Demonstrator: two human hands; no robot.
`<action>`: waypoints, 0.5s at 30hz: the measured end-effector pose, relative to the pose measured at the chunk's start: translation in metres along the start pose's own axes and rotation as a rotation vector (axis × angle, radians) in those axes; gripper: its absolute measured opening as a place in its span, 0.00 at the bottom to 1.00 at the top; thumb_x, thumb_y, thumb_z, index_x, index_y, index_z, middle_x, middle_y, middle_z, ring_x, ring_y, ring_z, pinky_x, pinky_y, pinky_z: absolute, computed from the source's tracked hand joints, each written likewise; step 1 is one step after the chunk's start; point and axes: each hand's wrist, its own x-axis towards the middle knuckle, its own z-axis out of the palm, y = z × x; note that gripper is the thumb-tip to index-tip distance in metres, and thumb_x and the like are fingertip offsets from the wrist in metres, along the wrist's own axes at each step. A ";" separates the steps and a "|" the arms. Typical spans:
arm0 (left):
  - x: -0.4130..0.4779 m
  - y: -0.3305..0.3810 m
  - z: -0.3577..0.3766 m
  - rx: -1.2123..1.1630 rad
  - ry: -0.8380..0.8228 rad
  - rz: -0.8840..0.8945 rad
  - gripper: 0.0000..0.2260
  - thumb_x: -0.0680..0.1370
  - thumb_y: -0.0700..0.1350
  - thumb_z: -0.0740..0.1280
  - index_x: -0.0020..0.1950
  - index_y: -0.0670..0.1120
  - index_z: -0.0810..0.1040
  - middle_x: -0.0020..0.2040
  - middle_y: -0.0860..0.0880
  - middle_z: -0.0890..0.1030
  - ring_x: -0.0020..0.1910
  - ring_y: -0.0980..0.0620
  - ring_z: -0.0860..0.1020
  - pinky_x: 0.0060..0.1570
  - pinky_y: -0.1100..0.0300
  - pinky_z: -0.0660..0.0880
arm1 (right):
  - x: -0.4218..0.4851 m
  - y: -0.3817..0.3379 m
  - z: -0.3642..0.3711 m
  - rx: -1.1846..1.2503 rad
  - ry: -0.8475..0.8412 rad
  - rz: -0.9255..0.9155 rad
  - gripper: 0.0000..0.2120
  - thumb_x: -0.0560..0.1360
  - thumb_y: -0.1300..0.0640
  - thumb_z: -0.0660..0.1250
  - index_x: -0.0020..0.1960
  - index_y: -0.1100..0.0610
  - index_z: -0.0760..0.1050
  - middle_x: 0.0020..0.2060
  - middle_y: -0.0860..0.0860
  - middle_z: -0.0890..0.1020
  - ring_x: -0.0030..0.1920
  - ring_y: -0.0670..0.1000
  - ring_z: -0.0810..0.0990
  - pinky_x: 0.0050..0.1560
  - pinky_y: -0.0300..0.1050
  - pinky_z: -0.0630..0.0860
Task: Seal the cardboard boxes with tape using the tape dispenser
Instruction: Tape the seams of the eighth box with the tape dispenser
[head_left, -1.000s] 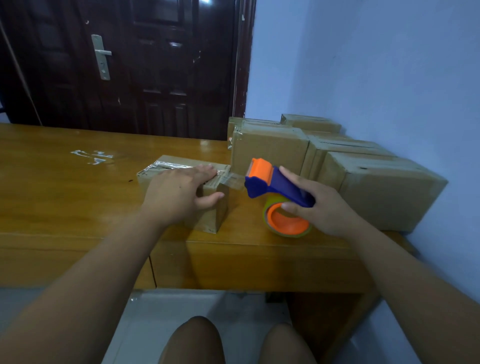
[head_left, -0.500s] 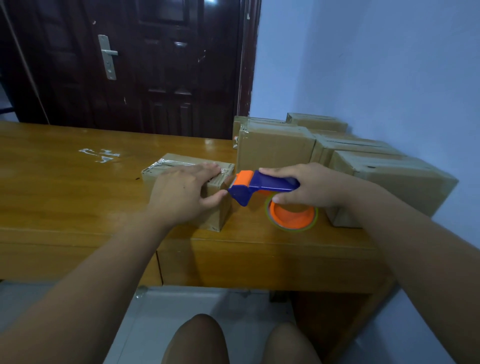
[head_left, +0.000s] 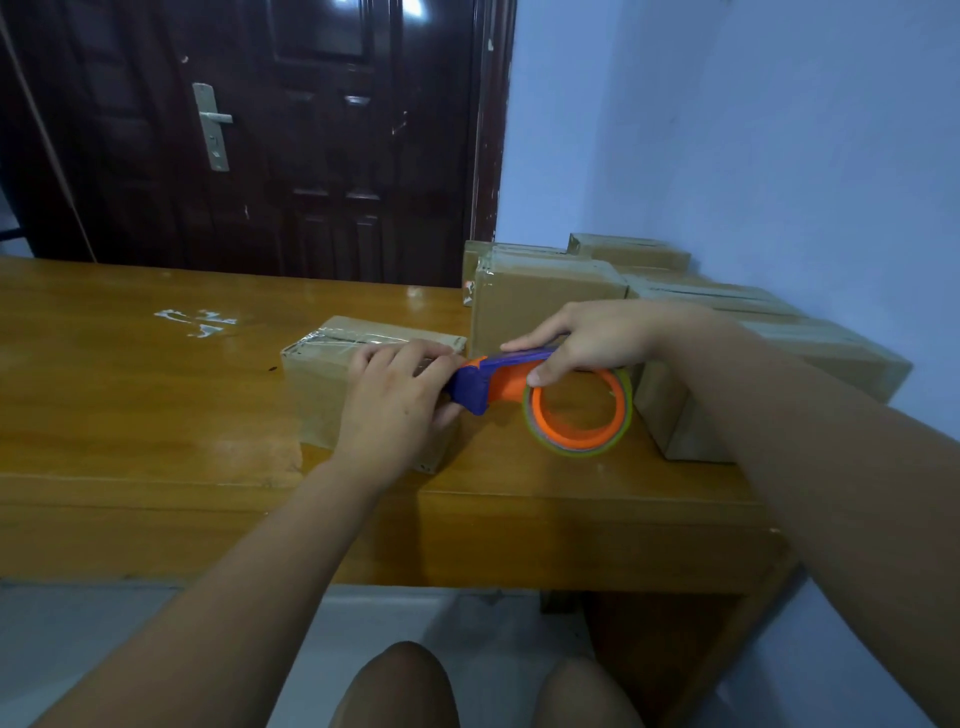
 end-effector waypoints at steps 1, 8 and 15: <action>-0.001 -0.003 0.001 0.015 -0.030 0.027 0.17 0.69 0.55 0.67 0.52 0.47 0.81 0.52 0.47 0.80 0.47 0.43 0.79 0.53 0.46 0.68 | 0.003 0.002 0.001 0.017 -0.050 0.019 0.20 0.75 0.44 0.67 0.66 0.36 0.71 0.58 0.41 0.75 0.57 0.47 0.73 0.65 0.47 0.67; 0.006 -0.017 -0.015 -0.060 -0.197 0.048 0.37 0.65 0.72 0.57 0.61 0.47 0.78 0.53 0.48 0.82 0.50 0.44 0.81 0.51 0.46 0.72 | 0.012 0.042 0.029 0.731 -0.384 0.172 0.21 0.63 0.45 0.75 0.48 0.56 0.75 0.32 0.50 0.72 0.29 0.44 0.69 0.29 0.36 0.69; 0.013 -0.011 -0.027 -0.225 -0.246 -0.109 0.35 0.64 0.68 0.58 0.66 0.53 0.75 0.63 0.53 0.78 0.60 0.51 0.75 0.58 0.53 0.69 | -0.004 0.065 0.079 1.214 -0.468 0.013 0.24 0.55 0.41 0.81 0.42 0.57 0.84 0.37 0.52 0.83 0.35 0.48 0.80 0.41 0.41 0.76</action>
